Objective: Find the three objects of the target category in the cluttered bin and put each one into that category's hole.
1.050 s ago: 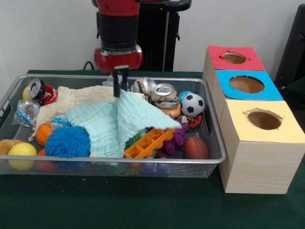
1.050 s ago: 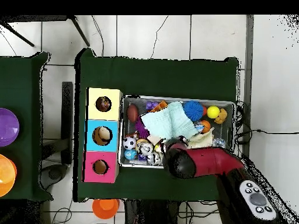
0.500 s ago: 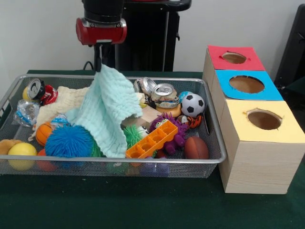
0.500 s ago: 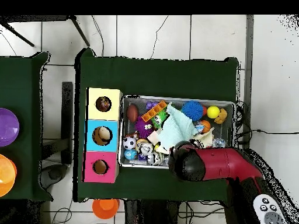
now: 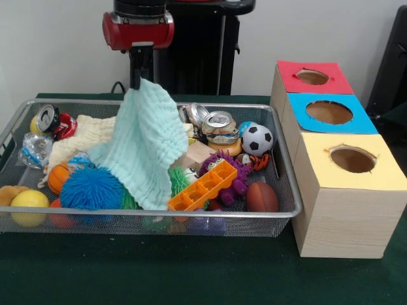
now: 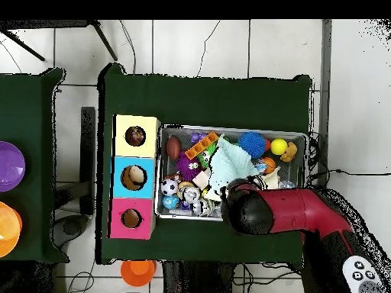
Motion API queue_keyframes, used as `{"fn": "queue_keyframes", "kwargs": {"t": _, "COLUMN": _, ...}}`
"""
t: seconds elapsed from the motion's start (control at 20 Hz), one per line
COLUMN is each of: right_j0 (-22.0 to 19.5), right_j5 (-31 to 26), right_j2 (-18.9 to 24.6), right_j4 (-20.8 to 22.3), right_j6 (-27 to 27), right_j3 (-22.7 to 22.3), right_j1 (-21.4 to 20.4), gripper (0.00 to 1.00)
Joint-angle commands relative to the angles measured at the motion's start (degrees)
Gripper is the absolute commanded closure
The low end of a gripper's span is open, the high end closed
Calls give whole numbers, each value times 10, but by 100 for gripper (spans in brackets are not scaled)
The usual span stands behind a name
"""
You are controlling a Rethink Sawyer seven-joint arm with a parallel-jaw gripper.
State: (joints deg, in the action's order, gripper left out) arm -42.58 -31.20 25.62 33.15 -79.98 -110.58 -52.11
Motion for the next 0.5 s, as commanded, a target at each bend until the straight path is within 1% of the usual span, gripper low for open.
{"fn": "queue_keyframes", "kwargs": {"t": 0.05, "right_j0": -56, "right_j5": -135, "right_j2": 105, "right_j4": -32, "right_j6": 189, "right_j3": -67, "right_j1": -4, "gripper": 100}}
{"fn": "queue_keyframes", "kwargs": {"t": 0.2, "right_j0": -85, "right_j5": -169, "right_j2": 142, "right_j4": -56, "right_j6": 200, "right_j3": -74, "right_j1": -3, "gripper": 100}}
{"fn": "queue_keyframes", "kwargs": {"t": 0.35, "right_j0": -118, "right_j5": -218, "right_j2": 192, "right_j4": -96, "right_j6": 213, "right_j3": -81, "right_j1": 1, "gripper": 100}}
{"fn": "queue_keyframes", "kwargs": {"t": 0.5, "right_j0": -144, "right_j5": -254, "right_j2": 235, "right_j4": -119, "right_j6": 217, "right_j3": -85, "right_j1": 5, "gripper": 100}}
